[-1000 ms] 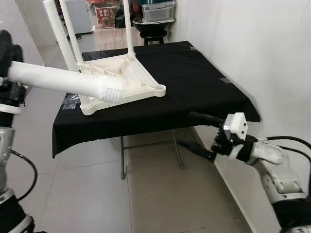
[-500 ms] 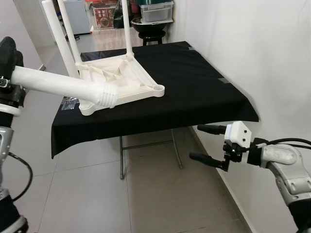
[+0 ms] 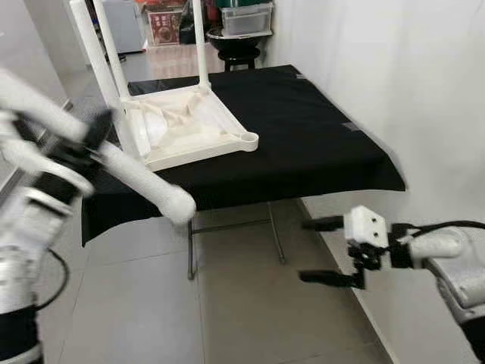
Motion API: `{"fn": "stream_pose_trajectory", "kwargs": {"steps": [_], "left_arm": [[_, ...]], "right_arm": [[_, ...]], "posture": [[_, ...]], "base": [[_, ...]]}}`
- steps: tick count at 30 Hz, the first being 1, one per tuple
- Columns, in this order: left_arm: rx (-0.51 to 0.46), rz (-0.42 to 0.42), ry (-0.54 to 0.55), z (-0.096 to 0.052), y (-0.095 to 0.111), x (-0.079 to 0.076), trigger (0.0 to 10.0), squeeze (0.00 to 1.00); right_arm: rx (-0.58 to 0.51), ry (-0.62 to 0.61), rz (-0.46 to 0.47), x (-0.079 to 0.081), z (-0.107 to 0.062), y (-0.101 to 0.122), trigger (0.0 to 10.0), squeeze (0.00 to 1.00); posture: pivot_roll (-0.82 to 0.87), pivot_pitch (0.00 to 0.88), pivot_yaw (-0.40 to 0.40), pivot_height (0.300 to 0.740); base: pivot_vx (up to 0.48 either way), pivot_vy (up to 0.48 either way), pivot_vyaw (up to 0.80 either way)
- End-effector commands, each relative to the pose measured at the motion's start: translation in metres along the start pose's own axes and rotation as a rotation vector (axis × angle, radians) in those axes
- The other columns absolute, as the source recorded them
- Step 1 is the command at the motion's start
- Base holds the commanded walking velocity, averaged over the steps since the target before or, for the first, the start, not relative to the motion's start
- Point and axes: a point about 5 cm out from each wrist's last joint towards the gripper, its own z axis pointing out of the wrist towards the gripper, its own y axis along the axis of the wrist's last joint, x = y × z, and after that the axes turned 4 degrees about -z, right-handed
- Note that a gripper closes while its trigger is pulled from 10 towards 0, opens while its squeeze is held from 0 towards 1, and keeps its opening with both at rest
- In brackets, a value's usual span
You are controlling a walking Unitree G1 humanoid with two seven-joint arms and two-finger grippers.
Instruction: Building children table
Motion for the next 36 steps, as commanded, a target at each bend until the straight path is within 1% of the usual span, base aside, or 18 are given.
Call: {"fn": "stream_pose_trajectory", "kwargs": {"steps": [1,3,4,6,7,8,10,11,13,14,15,20,22,24,29,32,35,36], "left_arm": [[0.034,0.023,-0.027,0.0,-0.007,-0.004,0.0,0.0],[0.145,0.023,-0.101,0.007,-0.039,-0.016,0.0,0.0],[0.145,0.023,-0.101,0.007,-0.039,-0.016,0.0,0.0],[0.229,0.073,-0.152,0.011,-0.065,-0.025,0.0,0.0],[0.249,0.096,-0.167,0.012,-0.072,-0.028,0.0,0.0],[0.263,0.113,-0.183,0.014,-0.078,-0.03,0.0,0.0],[0.27,0.122,-0.193,0.015,-0.082,-0.032,0.0,0.0],[0.275,0.129,-0.21,0.017,-0.086,-0.035,0.0,0.0],[0.284,0.149,-0.241,0.022,-0.094,-0.042,0.0,0.0],[0.288,0.16,-0.251,0.023,-0.097,-0.045,0.0,0.0],[0.289,0.179,-0.264,0.025,-0.099,-0.048,0.0,0.0],[0.287,0.215,-0.286,0.027,-0.101,-0.053,0.0,0.0],[0.28,0.254,-0.304,0.029,-0.104,-0.057,0.0,0.0],[0.28,0.254,-0.304,0.029,-0.104,-0.057,0.0,0.0],[0.261,0.283,-0.333,0.03,-0.11,-0.064,0.0,0.0],[0.255,0.29,-0.337,0.029,-0.109,-0.064,0.0,0.0],[0.249,0.299,-0.329,0.027,-0.107,-0.062,0.0,0.0],[0.242,0.291,-0.321,0.026,-0.106,-0.061,0.0,0.0]], "right_arm": [[0.006,0.019,-0.006,0.002,0.009,0.003,10.0,1.0],[0.009,-0.02,0.017,-0.001,0.038,0.006,10.0,1.0],[0.009,-0.02,0.017,-0.001,0.038,0.006,10.0,1.0],[0.013,-0.081,0.098,-0.003,0.065,0.007,10.0,1.0],[0.019,-0.089,0.124,-0.003,0.073,0.007,10.0,1.0],[0.027,-0.077,0.152,0.0,0.082,0.007,10.0,0.76],[0.03,-0.065,0.166,0.002,0.086,0.007,10.0,0.76],[0.037,-0.084,0.193,0.001,0.095,0.006,10.0,0.0],[0.055,-0.137,0.235,-0.001,0.112,0.005,10.0,0.0],[0.059,-0.151,0.246,-0.001,0.117,0.006,10.0,0.0],[0.039,-0.138,0.278,0.001,0.122,0.008,10.0,0.0],[0.002,-0.099,0.331,0.005,0.127,0.015,10.0,0.0],[-0.02,-0.086,0.372,0.008,0.134,0.02,10.0,0.0],[-0.02,-0.086,0.372,0.008,0.134,0.02,10.0,0.0],[-0.039,-0.07,0.39,0.011,0.14,0.023,10.0,0.0],[-0.044,-0.039,0.358,0.011,0.135,0.021,10.0,0.0],[-0.042,-0.065,0.327,0.006,0.128,0.017,10.0,0.0],[-0.053,-0.101,0.315,0.002,0.128,0.018,10.0,0.0]], "posture": [[-0.1,0.016,0.036,0.74],[-0.1,0.016,0.032,0.74],[-0.1,0.016,0.032,0.74],[-0.1,0.015,0.032,0.74],[-0.1,0.015,0.032,0.74],[-0.09,0.015,0.03,0.74],[-0.09,0.015,0.03,0.74],[-0.09,0.014,0.026,0.74],[-0.08,0.017,0.023,0.74],[-0.08,0.017,0.023,0.74],[-0.07,0.018,0.018,0.74],[-0.07,0.02,0.018,0.74],[-0.07,0.022,0.019,0.74],[-0.07,0.022,0.019,0.74],[-0.07,0.02,0.018,0.74],[-0.07,0.017,0.017,0.74],[-0.07,0.018,0.02,0.74],[-0.07,0.014,0.02,0.74]], "base": [[0.0,0.0,0.0],[0.0,0.0,0.0],[0.0,0.0,0.0],[0.0,0.0,0.0],[0.0,0.0,0.0],[0.0,0.0,0.0],[0.0,0.0,0.0],[0.0,0.0,0.0],[0.0,0.0,0.0],[0.0,0.0,0.0],[0.0,0.0,0.0],[0.0,0.0,0.0],[0.0,0.0,0.0],[0.0,0.0,0.0],[0.0,0.0,0.0],[0.0,0.0,0.0],[0.0,0.0,0.0],[0.0,0.0,0.0]]}}
